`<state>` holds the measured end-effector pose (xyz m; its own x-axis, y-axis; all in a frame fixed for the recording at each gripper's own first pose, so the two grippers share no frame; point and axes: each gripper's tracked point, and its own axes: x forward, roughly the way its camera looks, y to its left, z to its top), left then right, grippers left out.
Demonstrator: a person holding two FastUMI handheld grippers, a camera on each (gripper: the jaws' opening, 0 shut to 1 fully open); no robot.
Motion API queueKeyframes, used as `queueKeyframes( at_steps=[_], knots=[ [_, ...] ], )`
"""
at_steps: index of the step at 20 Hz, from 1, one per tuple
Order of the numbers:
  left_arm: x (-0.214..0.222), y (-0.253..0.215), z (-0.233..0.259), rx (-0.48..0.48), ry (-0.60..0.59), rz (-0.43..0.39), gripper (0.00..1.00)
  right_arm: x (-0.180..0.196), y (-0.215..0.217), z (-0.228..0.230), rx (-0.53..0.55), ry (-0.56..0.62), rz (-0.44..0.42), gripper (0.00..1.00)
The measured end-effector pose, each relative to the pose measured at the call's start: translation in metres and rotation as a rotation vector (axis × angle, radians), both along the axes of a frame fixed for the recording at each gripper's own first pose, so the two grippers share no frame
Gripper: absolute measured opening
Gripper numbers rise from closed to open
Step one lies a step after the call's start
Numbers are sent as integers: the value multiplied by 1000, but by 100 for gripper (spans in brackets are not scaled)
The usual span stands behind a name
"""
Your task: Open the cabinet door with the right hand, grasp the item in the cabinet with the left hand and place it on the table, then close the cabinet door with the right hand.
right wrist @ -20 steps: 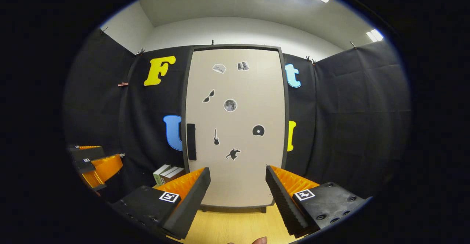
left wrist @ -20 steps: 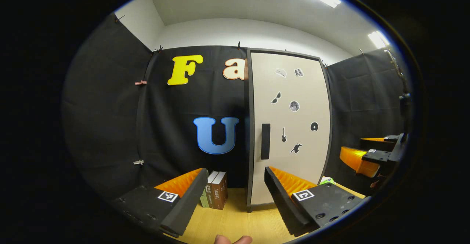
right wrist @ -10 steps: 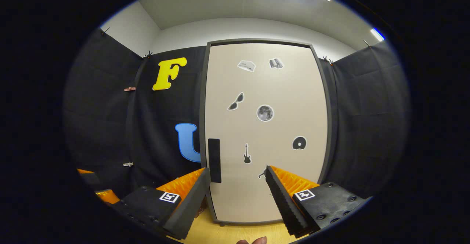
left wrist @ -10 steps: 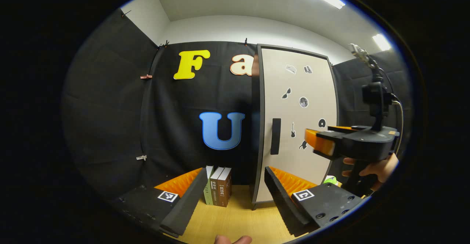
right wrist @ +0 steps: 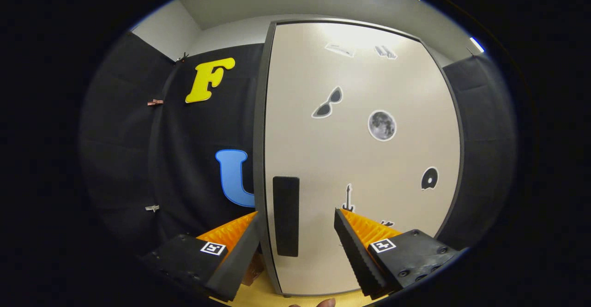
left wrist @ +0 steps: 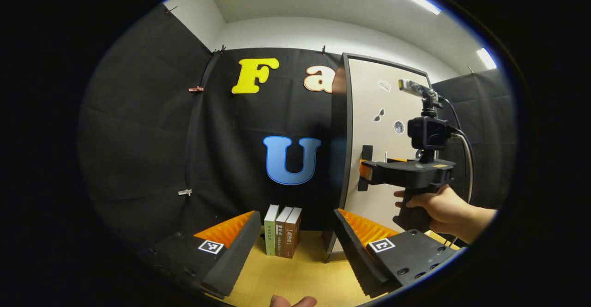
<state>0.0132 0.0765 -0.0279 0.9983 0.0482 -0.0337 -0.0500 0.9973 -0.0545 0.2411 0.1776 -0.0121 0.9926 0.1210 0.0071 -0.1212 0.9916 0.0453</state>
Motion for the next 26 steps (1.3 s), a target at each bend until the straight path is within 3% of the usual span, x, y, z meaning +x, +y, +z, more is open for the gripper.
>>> queueKeyframes(
  at_steps=[3, 4, 6, 8, 9, 10, 11, 13, 14, 15, 26],
  knots=[
    [-1, 5, -3, 1, 6, 15, 98, 21, 2, -17, 13, 45, -16, 97],
    [-2, 8, -4, 1, 5, 23, 98, 27, 1, -21, 14, 50, -28, 92],
    [-6, 11, -6, -1, 9, 33, 98, 30, 11, -19, 29, 40, -4, 68],
    [-9, 13, -9, -3, 15, 40, 98, 30, 17, -16, 28, 18, 7, 51],
    [-11, 14, -11, -5, 20, 45, 98, 32, 17, -20, 16, 22, 0, 49],
    [-13, 16, -10, -9, 21, 49, 98, 32, 16, -18, 11, 19, -4, 38],
    [-15, 15, -10, -13, 20, 52, 98, 31, 17, -20, 24, 34, -4, 38],
    [-20, 13, -8, -16, 20, 55, 98, 29, 18, -20, 27, 43, 12, 21],
    [-23, 13, -7, -14, 17, 57, 98, 30, 17, -18, 27, 49, 22, 21],
    [-25, 12, -5, -12, 12, 58, 98, 27, 17, -20, 29, 53, 34, 14],
    [-54, -14, 13, 17, -26, 48, 98, -35, 10, -5, 38, 79, 205, 13]
  ],
)
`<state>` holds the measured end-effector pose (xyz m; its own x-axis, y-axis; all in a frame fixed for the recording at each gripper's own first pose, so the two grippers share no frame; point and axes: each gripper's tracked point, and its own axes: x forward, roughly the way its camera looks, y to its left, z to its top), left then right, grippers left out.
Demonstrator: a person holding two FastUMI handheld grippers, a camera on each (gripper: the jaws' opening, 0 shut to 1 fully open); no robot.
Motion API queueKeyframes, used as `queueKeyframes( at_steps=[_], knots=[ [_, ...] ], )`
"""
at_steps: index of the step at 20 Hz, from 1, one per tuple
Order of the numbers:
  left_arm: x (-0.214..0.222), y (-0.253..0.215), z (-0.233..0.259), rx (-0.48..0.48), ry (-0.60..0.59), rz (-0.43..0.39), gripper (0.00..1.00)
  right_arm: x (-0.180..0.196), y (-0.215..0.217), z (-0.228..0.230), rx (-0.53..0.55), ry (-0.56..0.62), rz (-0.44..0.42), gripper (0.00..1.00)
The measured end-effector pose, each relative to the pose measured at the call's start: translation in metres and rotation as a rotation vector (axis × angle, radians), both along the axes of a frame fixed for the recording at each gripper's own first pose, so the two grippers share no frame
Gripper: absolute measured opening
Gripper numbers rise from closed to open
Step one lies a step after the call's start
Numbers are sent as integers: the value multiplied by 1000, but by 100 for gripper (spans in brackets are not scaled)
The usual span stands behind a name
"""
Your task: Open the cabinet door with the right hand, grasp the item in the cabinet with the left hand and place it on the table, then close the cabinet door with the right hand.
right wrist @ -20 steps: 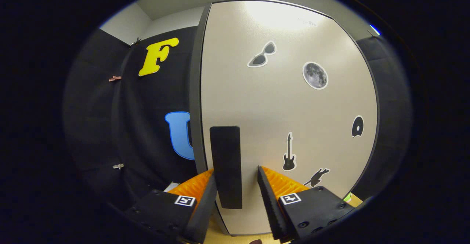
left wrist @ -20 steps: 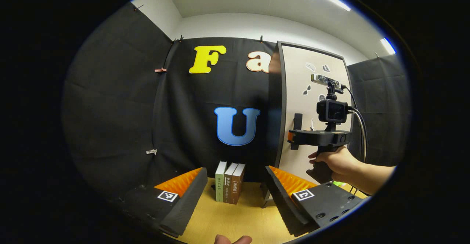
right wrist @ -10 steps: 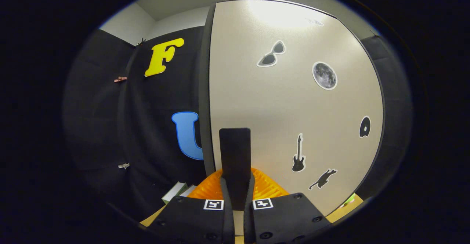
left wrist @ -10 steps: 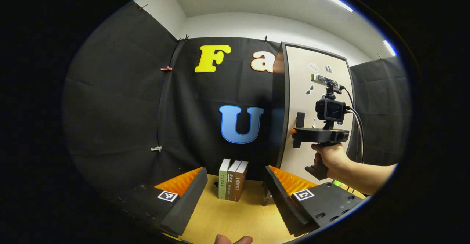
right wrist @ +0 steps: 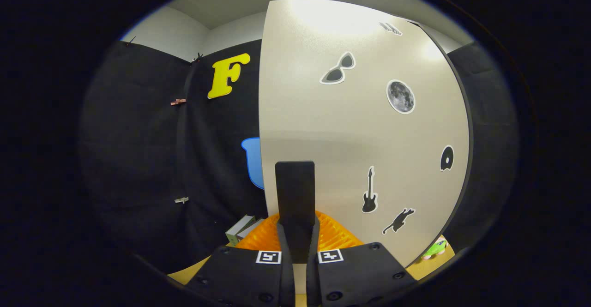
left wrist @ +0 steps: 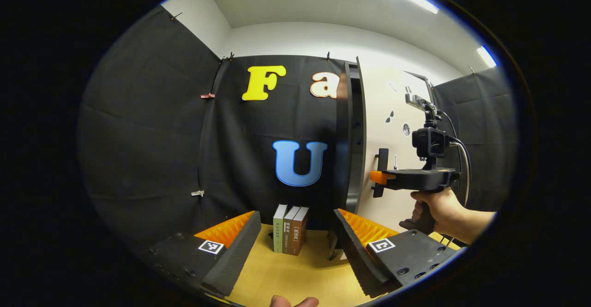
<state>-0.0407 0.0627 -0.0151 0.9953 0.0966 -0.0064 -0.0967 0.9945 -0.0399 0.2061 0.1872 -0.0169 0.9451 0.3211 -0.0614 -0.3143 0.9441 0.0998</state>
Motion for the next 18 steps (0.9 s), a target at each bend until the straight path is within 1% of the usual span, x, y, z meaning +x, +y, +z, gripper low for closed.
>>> queueKeyframes(
  at_steps=[1, 7, 9, 13, 18],
  knots=[
    [-2, -2, -1, 1, 1, 0, 98, -9, 0, 6, 9, 0, 12, 14],
    [-13, -22, 3, 5, -5, -25, 98, -24, -15, 6, 9, -4, 50, 13],
    [-13, -28, 7, 15, -10, -34, 99, -28, -20, 7, 0, -7, 47, 14],
    [-13, -39, 16, 32, -30, -51, 98, -39, -32, 8, -2, -14, 35, 14],
    [-8, -59, 21, 29, -46, -90, 98, -52, -52, 10, -12, -14, 9, 13]
  ],
)
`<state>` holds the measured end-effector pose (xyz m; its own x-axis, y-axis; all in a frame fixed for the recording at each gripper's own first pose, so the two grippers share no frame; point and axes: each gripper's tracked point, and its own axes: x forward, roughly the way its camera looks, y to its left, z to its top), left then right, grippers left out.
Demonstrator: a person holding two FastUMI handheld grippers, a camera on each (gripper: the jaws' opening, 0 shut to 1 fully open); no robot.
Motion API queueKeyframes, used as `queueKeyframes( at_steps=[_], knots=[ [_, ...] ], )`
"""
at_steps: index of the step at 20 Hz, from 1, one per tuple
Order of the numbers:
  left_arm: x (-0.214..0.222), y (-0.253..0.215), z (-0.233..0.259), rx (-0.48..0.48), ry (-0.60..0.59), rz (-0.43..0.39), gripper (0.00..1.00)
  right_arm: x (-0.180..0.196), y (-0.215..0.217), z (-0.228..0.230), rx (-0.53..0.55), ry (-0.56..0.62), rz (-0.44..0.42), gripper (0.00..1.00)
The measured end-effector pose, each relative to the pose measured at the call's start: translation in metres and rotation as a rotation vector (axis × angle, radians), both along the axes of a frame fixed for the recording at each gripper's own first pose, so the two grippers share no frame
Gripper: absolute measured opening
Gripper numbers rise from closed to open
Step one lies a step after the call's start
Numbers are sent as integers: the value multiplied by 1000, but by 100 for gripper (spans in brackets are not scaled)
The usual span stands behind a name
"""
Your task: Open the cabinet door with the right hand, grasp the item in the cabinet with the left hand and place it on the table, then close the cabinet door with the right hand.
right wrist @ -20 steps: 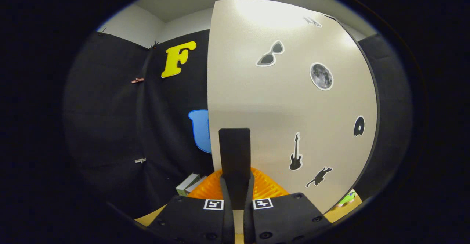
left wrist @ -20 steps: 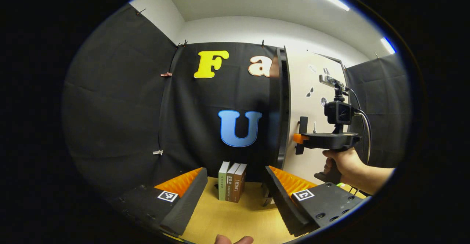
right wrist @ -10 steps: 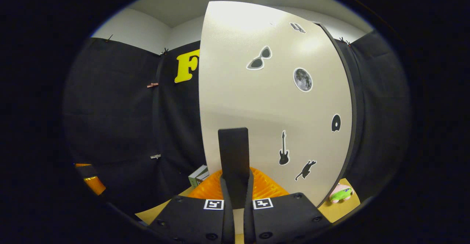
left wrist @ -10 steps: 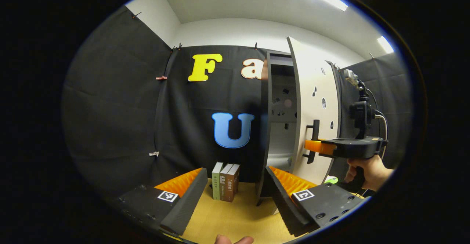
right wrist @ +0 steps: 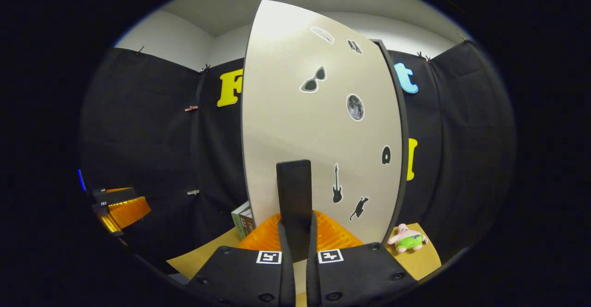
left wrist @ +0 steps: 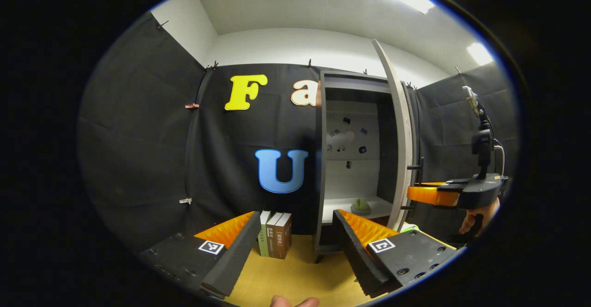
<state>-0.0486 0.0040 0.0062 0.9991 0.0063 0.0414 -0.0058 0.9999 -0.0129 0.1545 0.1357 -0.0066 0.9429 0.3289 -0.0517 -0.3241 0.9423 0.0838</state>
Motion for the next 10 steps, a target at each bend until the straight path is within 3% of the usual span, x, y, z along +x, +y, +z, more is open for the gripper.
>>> queueKeyframes(
  at_steps=[10],
  knots=[
    [12, -33, 1, -18, -2, -77, 98, -4, -49, 5, -29, -45, -171, 13]
  ],
)
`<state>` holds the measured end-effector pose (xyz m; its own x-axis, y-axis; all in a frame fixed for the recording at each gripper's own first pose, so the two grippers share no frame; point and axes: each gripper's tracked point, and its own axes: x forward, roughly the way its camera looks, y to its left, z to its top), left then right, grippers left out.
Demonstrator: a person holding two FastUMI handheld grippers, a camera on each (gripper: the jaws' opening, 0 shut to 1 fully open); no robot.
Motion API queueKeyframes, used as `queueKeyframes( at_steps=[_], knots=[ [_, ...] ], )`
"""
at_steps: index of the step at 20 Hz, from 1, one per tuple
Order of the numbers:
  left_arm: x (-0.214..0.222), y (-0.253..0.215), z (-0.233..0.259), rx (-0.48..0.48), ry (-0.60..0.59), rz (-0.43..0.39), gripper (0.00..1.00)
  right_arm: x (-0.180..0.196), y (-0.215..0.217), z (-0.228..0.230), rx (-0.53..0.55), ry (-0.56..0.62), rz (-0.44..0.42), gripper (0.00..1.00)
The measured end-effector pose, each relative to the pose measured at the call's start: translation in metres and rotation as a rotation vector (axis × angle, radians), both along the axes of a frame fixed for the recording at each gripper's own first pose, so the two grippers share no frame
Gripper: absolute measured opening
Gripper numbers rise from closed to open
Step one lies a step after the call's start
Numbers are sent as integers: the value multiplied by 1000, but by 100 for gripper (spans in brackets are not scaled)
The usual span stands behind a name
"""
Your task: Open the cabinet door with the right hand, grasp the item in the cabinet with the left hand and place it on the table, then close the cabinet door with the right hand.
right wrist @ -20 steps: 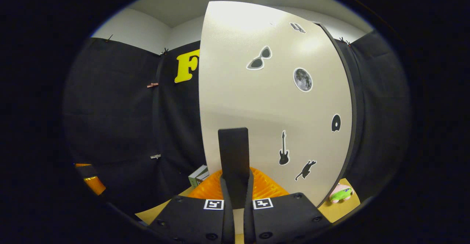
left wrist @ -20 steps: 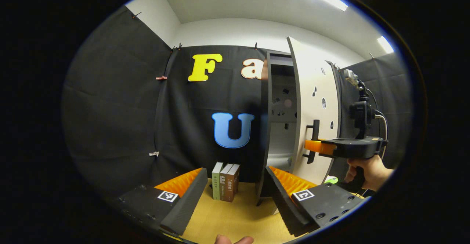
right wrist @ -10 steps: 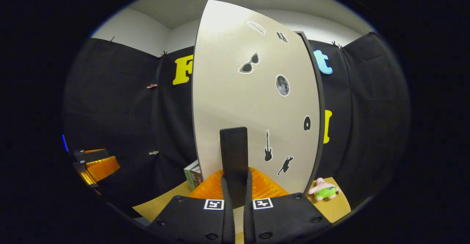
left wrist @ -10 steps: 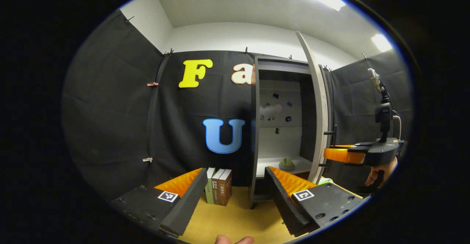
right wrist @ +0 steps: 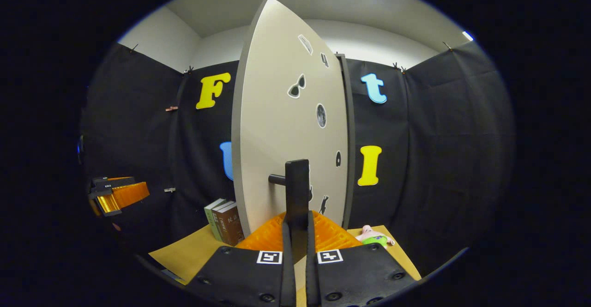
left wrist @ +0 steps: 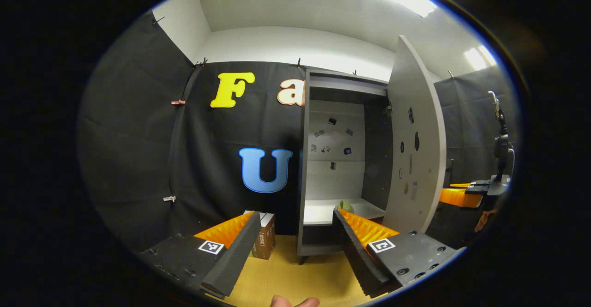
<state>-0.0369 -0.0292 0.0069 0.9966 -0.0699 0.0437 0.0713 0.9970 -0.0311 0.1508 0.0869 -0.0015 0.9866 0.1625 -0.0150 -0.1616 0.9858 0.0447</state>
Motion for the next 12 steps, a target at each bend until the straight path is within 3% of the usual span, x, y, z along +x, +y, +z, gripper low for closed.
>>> queueKeyframes(
  at_steps=[5, 12],
  knots=[
    [8, -11, -3, -8, 4, -20, 98, -2, -15, 0, -1, -1, -76, 12],
    [18, -23, -6, -5, 16, -39, 98, -2, -21, 0, 25, 4, -93, 12]
  ],
)
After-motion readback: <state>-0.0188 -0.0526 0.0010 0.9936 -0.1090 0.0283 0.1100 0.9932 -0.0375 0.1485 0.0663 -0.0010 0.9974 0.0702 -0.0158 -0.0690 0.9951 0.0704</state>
